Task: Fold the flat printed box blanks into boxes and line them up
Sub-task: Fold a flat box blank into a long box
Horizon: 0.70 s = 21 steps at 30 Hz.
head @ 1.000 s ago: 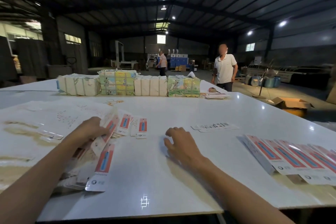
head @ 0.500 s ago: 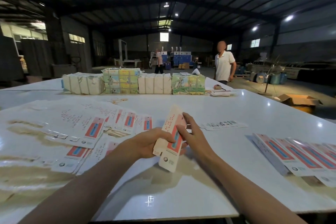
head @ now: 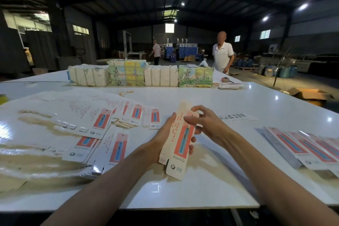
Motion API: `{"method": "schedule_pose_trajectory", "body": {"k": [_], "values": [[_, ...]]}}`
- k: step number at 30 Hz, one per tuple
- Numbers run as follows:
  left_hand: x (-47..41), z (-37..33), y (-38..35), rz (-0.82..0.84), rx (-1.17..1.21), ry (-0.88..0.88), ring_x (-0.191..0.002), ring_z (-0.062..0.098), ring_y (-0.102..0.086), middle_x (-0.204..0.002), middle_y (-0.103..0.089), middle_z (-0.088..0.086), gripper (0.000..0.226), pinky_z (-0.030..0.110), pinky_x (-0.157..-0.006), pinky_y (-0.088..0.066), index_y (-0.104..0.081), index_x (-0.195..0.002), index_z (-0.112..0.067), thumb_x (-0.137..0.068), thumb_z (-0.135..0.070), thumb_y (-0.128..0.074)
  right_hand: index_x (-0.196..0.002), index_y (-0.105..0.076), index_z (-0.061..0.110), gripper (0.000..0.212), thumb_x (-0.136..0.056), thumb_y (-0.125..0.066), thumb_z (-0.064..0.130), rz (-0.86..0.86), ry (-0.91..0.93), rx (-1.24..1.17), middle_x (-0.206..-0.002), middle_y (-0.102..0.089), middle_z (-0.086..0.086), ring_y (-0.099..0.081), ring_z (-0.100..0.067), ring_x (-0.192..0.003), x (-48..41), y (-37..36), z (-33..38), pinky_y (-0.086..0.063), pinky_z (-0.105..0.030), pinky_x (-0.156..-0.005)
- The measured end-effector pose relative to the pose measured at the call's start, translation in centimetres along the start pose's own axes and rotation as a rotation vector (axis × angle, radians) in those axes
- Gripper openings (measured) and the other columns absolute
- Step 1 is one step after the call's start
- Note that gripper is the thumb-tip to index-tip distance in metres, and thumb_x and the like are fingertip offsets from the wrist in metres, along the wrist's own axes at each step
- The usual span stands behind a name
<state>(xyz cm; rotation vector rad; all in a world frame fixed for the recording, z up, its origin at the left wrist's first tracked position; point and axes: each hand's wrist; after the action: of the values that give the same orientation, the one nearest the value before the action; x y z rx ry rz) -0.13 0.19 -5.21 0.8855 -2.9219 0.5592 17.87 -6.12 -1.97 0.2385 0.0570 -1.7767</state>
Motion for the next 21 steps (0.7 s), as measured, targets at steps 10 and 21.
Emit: {"method": "schedule_pose_trajectory", "body": {"k": [10, 21], "values": [[-0.2, 0.4, 1.1, 0.1, 0.031, 0.008, -0.079, 0.029, -0.073, -0.105, -0.07, 0.02, 0.064, 0.039, -0.076, -0.062, -0.072, -0.113, -0.011, -0.105, -0.066, -0.04, -0.107, -0.069, 0.003, 0.044, -0.096, -0.075, 0.045, 0.023, -0.03, 0.351, -0.091, -0.081, -0.003, -0.08, -0.021, -0.088, -1.6, 0.4, -1.1, -0.065, -0.028, -0.074], [-0.5, -0.2, 0.4, 0.178, 0.016, 0.017, -0.076, 0.023, -0.069, -0.096, -0.067, 0.012, 0.07, 0.034, -0.073, -0.06, -0.064, -0.115, -0.011, -0.1, -0.072, -0.033, -0.094, -0.074, 0.006, 0.028, -0.104, -0.064, 0.03, 0.074, -0.028, -0.182, -0.096, -0.073, -0.015, -0.07, -0.028, -0.094, -0.6, 0.6, -1.1, -0.054, -0.042, -0.093]]}}
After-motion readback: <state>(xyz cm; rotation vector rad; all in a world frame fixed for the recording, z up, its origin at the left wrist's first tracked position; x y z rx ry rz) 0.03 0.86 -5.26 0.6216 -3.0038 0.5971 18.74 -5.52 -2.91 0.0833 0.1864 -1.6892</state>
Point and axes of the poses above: each hand's wrist, its own x-axis away from the middle knuckle, its own y-axis out of the back of the hand, z = x × y
